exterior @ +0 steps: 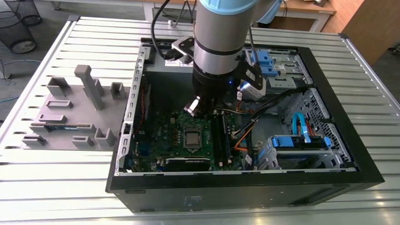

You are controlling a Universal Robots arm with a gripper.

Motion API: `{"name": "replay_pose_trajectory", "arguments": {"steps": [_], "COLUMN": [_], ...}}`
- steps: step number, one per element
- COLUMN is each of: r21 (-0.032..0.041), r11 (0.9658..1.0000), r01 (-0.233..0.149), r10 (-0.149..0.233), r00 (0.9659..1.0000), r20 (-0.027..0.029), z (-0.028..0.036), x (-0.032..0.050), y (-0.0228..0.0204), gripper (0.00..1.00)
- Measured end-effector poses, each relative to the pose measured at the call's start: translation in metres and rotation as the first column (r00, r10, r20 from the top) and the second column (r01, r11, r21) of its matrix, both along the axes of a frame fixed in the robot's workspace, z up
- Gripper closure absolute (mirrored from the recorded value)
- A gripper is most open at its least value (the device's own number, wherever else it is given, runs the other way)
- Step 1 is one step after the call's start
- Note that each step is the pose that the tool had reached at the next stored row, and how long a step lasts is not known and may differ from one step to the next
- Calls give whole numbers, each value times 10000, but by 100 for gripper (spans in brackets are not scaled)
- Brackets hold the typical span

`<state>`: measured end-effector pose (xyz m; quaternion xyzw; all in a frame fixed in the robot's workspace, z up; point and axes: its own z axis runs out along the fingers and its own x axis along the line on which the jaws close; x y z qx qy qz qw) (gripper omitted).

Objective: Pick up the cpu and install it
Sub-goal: 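Close the cpu cover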

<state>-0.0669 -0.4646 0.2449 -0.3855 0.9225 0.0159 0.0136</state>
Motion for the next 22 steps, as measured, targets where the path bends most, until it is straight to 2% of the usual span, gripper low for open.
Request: {"name": "replay_pose_trajectory", "arguments": {"steps": [10, 19, 22], "r21": [1, 0, 1], "r11": [10000, 10000, 10000], "r01": [0, 0, 0], "r10": [0, 0, 0], "r00": [10000, 10000, 10000], "r20": [0, 0, 1], "z": [-9, -9, -9], "x": [0, 0, -2], "y": [104, 109, 90], "gripper": [89, 89, 89]}}
